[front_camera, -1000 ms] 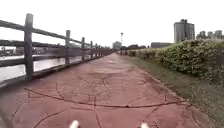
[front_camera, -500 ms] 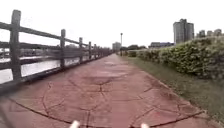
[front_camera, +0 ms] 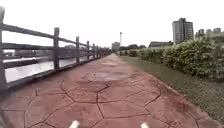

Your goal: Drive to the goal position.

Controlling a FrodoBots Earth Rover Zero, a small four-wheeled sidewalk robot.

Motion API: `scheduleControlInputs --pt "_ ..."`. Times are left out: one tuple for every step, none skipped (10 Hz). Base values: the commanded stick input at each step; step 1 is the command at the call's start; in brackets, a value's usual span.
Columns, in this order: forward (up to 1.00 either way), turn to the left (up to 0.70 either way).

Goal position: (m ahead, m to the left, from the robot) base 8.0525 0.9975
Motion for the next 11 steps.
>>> scheduleControlInputs --pt "0.7 0.0" --pt "0.7 0.0" --pt "0.7 0.0" --pt "0.7 0.0" --pt "0.7 0.03" --pt "0.7 0.23" --pt "0.7 0.35" --pt "0.7 0.18" --pt "0.7 0.0" --pt "0.7 0.0" --pt "0.7 0.0"
